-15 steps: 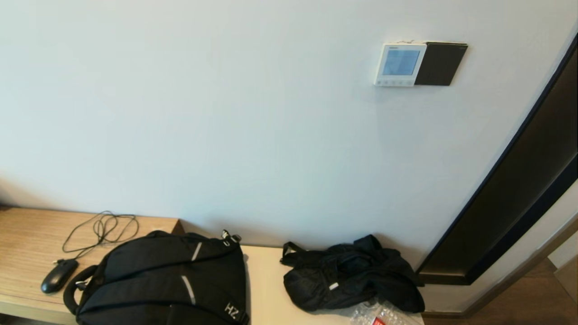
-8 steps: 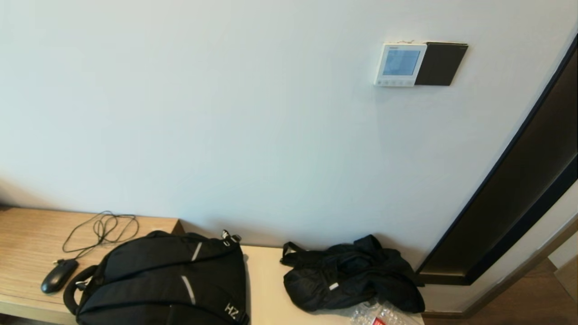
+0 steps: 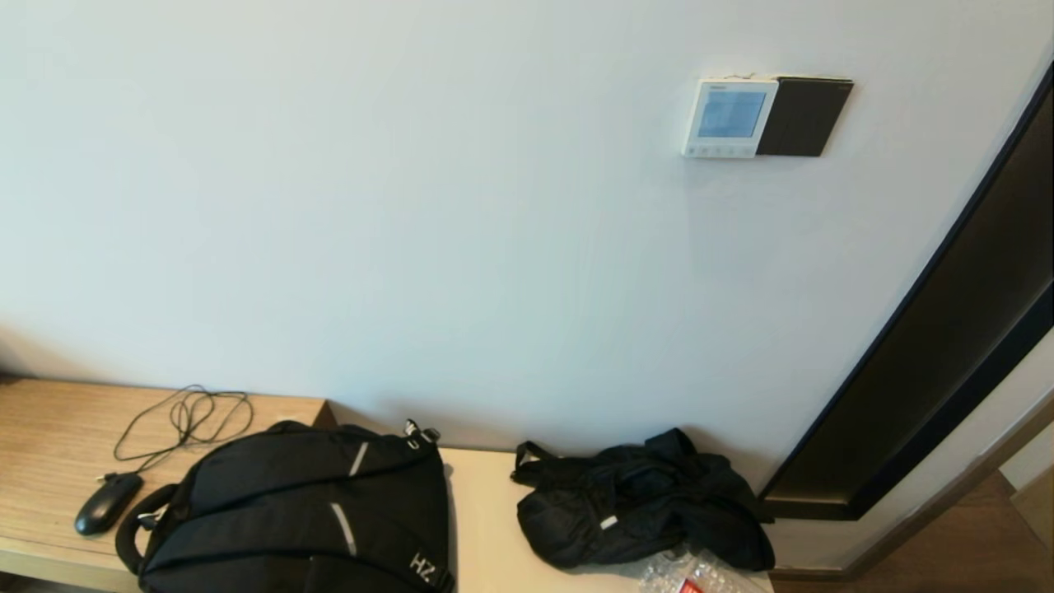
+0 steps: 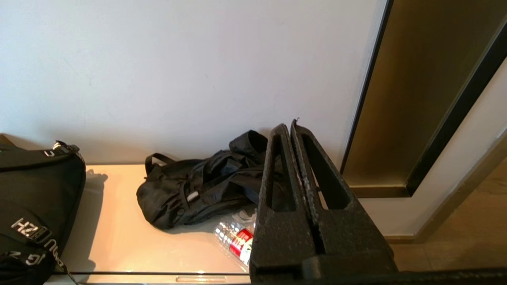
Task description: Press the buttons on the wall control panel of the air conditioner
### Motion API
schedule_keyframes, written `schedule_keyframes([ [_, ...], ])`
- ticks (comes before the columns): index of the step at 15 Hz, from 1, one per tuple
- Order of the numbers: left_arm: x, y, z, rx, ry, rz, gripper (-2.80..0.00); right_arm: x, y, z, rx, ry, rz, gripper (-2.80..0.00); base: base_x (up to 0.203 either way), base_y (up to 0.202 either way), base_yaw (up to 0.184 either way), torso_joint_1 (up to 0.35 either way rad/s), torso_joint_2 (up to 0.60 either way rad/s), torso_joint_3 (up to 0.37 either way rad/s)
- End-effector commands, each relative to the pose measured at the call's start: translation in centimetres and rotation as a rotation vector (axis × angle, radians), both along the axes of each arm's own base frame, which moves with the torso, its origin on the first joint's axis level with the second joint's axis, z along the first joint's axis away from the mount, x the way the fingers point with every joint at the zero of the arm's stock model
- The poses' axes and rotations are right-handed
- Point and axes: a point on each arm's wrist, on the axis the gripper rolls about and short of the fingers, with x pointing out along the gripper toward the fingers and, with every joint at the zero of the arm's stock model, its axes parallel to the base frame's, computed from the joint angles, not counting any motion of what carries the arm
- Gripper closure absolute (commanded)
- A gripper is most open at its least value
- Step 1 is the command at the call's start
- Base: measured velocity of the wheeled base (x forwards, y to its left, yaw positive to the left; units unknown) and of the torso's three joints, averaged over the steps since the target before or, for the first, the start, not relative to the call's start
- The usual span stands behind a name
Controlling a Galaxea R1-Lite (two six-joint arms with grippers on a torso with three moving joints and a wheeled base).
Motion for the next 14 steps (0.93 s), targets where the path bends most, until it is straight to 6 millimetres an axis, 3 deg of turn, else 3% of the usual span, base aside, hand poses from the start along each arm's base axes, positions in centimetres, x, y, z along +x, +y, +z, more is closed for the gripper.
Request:
schedule_keyframes([
  [1, 0.00, 0.00, 0.00, -0.001, 0.000, 0.001, 0.00, 0.03, 0.00, -0.04, 0.002, 0.004, -0.002, 0.00, 0.000, 0.000, 0.000, 0.000, 0.00, 0.000],
  [14, 0.00, 0.00, 0.00, 0.001, 0.000, 0.001, 0.00, 0.03, -0.01, -0.04, 0.003, 0.004, -0.004, 0.00, 0.000, 0.000, 0.000, 0.000, 0.00, 0.000],
])
